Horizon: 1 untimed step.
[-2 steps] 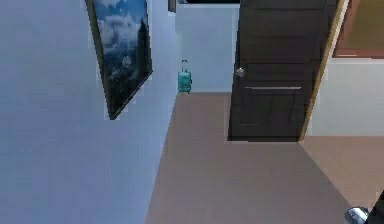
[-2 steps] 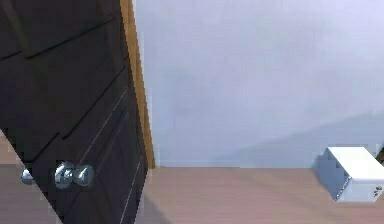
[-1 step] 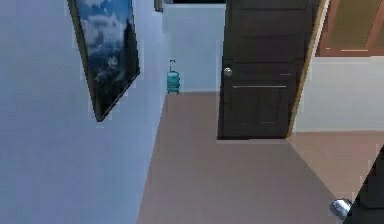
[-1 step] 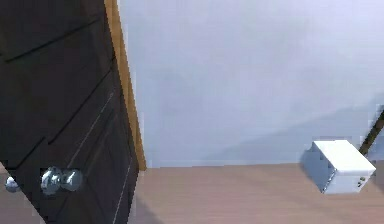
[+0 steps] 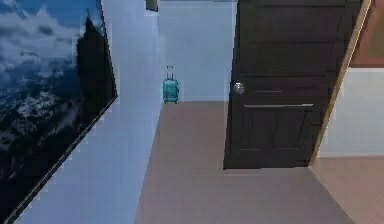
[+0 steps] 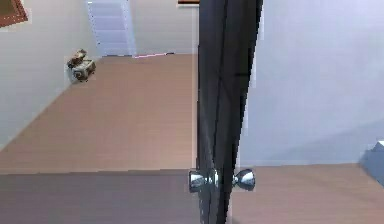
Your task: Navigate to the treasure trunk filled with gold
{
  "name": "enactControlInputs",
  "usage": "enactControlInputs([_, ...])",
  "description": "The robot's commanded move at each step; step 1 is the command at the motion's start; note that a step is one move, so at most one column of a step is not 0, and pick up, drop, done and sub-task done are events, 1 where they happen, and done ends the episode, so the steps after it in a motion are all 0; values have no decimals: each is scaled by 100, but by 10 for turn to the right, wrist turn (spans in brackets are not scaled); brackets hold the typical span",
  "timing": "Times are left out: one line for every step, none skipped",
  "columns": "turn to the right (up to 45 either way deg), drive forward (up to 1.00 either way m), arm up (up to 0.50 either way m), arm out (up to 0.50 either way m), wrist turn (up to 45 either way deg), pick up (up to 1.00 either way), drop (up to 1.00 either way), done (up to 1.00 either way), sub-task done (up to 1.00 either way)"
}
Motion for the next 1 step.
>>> enactControlInputs([450,0,0,0,0,0,0,0,0])
